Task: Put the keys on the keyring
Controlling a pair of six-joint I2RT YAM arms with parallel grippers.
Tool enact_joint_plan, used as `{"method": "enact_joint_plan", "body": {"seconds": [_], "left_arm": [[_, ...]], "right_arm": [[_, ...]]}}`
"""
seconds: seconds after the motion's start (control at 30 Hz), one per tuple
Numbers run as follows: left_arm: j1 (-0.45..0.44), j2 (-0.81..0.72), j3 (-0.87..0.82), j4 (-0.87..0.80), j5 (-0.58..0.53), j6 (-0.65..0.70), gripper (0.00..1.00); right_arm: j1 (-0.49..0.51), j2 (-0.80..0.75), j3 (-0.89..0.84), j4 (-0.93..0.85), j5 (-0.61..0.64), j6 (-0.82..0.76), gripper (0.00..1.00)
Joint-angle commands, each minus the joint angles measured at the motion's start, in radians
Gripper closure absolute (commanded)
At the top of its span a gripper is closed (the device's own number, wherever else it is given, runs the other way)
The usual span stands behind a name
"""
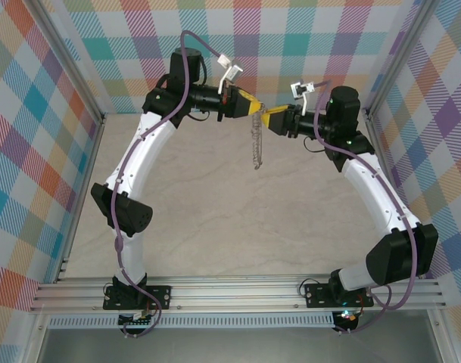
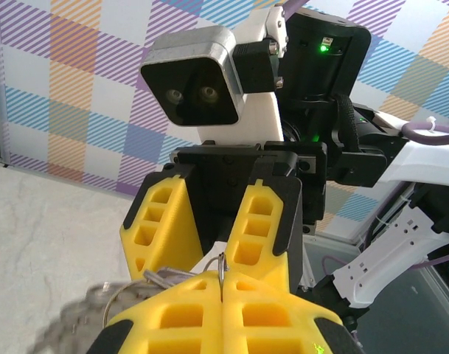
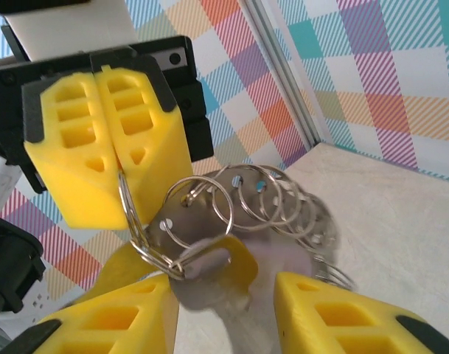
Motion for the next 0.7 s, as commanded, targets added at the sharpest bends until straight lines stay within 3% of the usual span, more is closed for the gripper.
{"method": "enact_joint_plan", "body": {"seconds": [0.0,0.07,0.2,0.3,0.43,0.67], "left_arm": [[-0.008,-0.034,0.025,0.038,0.025,-0.015,1.00],[-0.008,-0.035,0.026,0.038,0.022,-0.016,1.00],[-0.008,-0.036,0.026,0.049,0.001,-0.032,1.00],[-0.007,-0.037,0.026,0.063,-0.037,-0.060,1.00],[-0.009,-0.045,0.010,0.107,-0.105,-0.122,1.00],[-0.027,-0.085,-0.072,0.222,-0.213,-0.224,1.00]], "right_arm": [[-0.001,-0.019,0.005,0.053,0.012,0.019,0.59],[0.002,-0.020,0.011,0.053,0.010,0.021,0.62],[0.006,-0.022,0.012,0.054,-0.004,0.023,0.83],[0.016,-0.035,-0.004,0.050,0.014,0.017,0.93],[0.033,-0.066,-0.048,0.056,0.071,0.012,1.00],[0.096,-0.116,-0.106,0.056,0.237,-0.014,1.00]]}}
